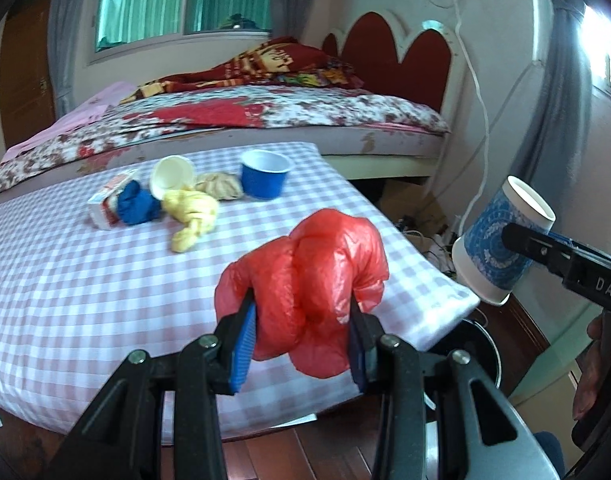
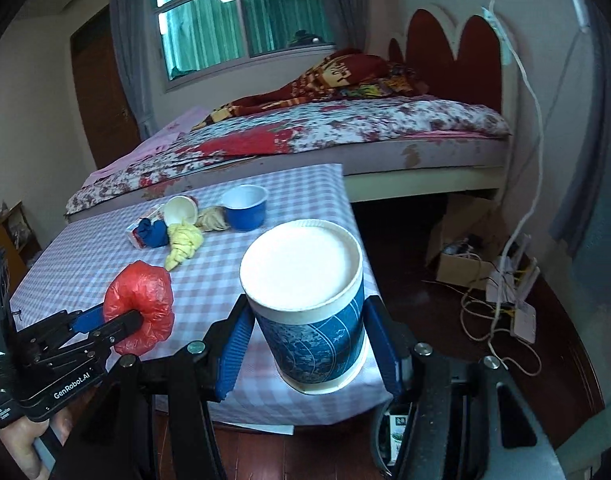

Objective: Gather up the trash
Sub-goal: 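Carry the paper cup and red bag toward the black bin with both tools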

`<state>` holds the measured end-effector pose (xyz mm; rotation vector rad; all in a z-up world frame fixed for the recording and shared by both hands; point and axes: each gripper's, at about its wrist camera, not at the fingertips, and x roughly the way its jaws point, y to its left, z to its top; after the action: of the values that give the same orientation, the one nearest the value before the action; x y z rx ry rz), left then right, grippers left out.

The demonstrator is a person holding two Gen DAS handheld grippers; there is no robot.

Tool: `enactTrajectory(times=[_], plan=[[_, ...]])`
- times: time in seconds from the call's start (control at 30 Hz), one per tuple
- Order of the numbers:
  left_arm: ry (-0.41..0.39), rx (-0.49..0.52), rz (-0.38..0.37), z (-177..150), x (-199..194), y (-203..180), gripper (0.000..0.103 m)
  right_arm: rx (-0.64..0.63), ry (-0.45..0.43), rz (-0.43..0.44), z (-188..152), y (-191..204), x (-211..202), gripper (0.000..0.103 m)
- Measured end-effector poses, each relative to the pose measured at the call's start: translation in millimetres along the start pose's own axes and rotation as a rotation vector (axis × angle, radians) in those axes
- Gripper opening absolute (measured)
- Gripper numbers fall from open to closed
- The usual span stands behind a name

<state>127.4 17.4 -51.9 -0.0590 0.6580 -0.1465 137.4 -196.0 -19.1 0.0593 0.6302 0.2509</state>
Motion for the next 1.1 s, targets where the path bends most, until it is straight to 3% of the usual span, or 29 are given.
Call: enactTrajectory(times=[0.43,0.83,1.1], plan=[[0.028,0.082,-0.108,-7.8,12.1,-78.1,0.04,0.094,0.011,-0.096,-32.1,-71.7,-32.7,0.058],[0.107,0.154,-0.216,-30.1,36.9,-153.3,0.04,0.174,0.045,-0.177,-63.8,-132.0,-53.8,0.058],[0.17,0.192,-0.263,-45.4,61.1,-194.3,0.04,0.223,0.09,-0.199,-84.5,-167.4,-47.2,0.058]])
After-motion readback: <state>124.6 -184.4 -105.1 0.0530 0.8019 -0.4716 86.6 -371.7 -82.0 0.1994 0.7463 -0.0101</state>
